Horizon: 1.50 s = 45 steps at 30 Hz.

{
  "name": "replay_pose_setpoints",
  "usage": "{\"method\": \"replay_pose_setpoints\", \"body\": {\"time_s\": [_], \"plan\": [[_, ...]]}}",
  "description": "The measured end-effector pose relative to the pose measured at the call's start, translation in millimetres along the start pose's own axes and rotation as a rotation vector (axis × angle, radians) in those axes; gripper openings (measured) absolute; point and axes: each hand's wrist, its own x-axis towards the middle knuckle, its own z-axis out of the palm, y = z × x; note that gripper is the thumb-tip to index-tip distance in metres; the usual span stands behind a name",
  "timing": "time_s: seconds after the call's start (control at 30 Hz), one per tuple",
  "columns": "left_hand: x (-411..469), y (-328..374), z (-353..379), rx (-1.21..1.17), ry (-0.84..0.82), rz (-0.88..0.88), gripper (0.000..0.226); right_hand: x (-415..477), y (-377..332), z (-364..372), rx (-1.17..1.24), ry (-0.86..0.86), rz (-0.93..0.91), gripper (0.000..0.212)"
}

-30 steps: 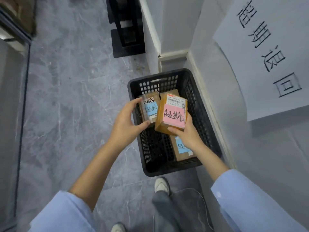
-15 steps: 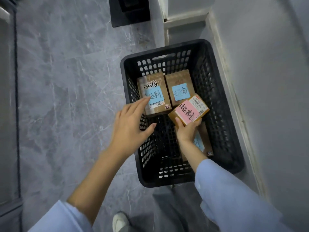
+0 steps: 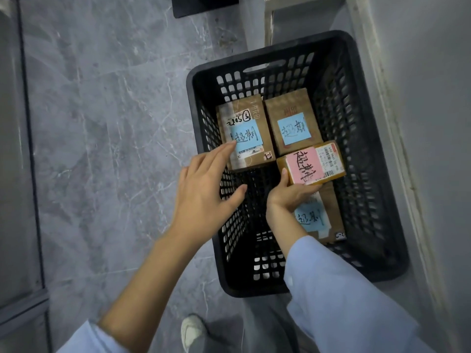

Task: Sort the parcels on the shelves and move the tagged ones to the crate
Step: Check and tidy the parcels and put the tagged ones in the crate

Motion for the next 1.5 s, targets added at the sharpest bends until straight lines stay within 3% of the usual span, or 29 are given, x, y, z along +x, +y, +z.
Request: {"method": "replay_pose_setpoints", "body": {"time_s": [0.17, 0.37, 0.57, 0.9, 1.2, 1.5], "plan": [[-1.5, -1.3, 2.4, -0.018, -0.009, -0.004, 0.071, -4.9, -2.9, 5.8, 0.009, 0.066, 0.042, 0.091], [-3.8, -5.7, 0.1, -0.026, -0.002, -0.009, 0.069, 22.8, -19.9, 5.3, -0.215, -0.046, 0.354, 0.098], [-10.9, -6.3, -9.3, -0.022, -0.005, -0.005, 0.070, 28.8, -29.3, -27.2, -0.396, -0.235, 0.207, 0.085], [-38.9, -18.6, -107.5, -0.001, 0.191, -0.084, 0.066, -48.2, -147.7, -19.9, -0.993, -0.654, -0.509, 0.067], [-134.6, -65.5, -260.4, 0.177, 0.416, -0.350, 0.072, -257.3, -273.6, -9.4, -1.082, -0.913, -1.323, 0.074], [-378.7, -120.8, -428.2, 0.291, 0.736, -0.643, 0.075, -579.3, -324.0, -59.8, -0.927, -1.209, -1.958, 0.076]]}}
